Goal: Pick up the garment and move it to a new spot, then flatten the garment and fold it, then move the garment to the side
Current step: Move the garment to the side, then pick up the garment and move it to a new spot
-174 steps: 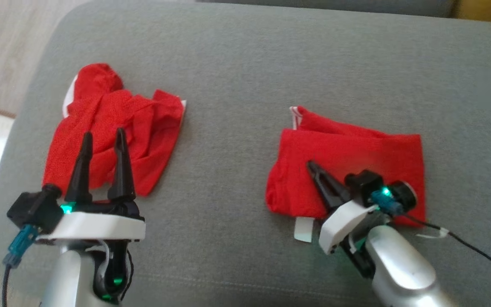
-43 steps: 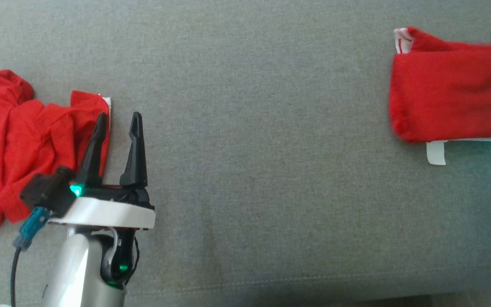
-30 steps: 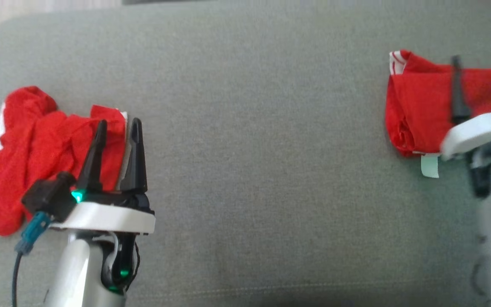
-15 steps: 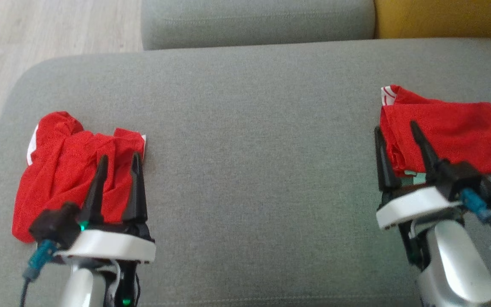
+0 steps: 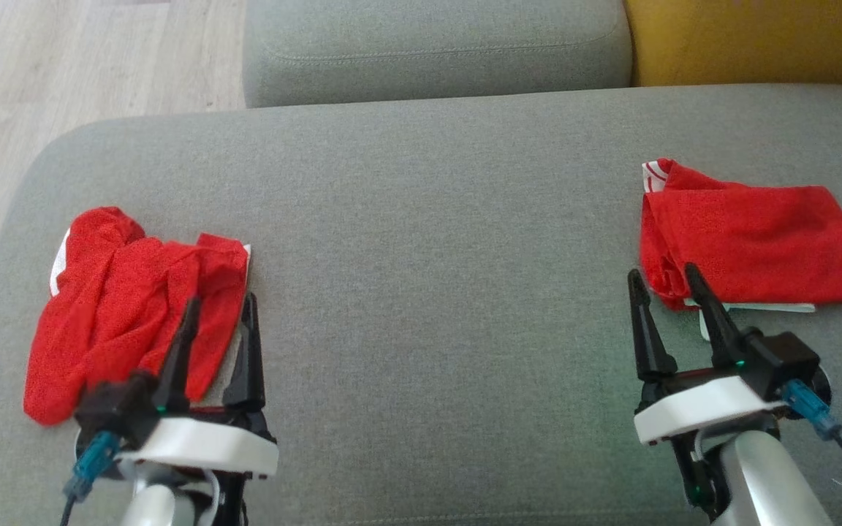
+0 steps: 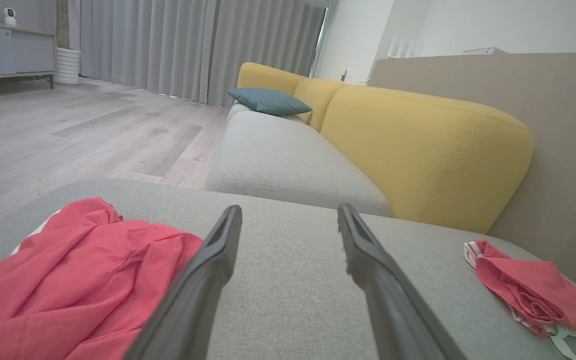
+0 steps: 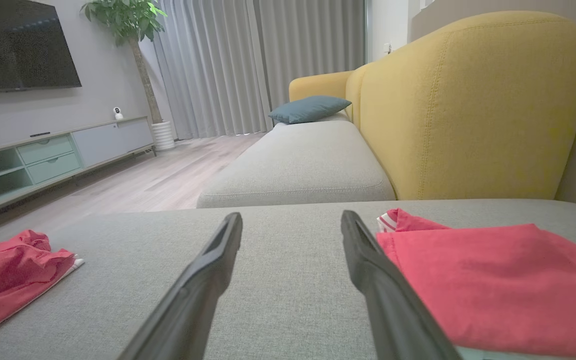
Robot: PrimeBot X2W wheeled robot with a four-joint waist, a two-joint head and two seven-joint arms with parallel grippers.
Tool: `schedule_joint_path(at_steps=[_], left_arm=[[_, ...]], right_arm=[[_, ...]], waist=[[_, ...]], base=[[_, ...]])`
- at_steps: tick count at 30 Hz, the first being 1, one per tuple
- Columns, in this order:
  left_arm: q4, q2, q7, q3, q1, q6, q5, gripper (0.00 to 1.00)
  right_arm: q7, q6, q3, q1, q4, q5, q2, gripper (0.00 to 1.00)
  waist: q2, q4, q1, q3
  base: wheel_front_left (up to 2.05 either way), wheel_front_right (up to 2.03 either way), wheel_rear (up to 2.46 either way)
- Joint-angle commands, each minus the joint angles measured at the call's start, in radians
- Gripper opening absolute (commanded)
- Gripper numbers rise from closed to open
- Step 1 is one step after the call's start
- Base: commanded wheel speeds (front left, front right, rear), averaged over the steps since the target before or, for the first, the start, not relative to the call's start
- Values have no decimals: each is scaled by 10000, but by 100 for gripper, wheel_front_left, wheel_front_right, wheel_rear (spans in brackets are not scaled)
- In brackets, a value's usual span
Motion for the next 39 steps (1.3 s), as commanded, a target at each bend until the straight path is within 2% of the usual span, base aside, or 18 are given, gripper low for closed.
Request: schedule_joint_path(at_steps=[1, 16, 25, 33, 34, 39], left_arm=[[-308, 108, -51, 279, -171, 60, -98, 100], [-411, 108, -51, 188, -188, 37, -261, 100], [-373, 108, -51, 132, -243, 0, -264, 100], [-356, 108, -51, 200, -357, 75, -419, 100], [-349, 108, -51, 238, -363, 83, -423, 100], [-355, 108, -51, 488, -333, 139, -412, 100]], right_arm=[[-112, 33, 198, -172, -408, 90, 19, 100], [-135, 33, 88, -17, -492, 210, 20, 100], [-136, 33, 74, 32, -477, 224, 20, 100], [-137, 33, 312, 144, -435, 245, 20, 100], [-137, 33, 368, 204, -432, 245, 20, 100], [-137, 33, 484, 324, -394, 253, 20, 100]], waist=[[-1, -13, 0, -8], [-1, -240, 0, 46], [-1, -136, 0, 106], [-1, 647, 0, 104], [-1, 997, 0, 76], [-1, 1925, 0, -17]], base=[[0, 0, 0], [0, 0, 0], [0, 0, 0], [0, 0, 0], [0, 0, 0], [0, 0, 0]])
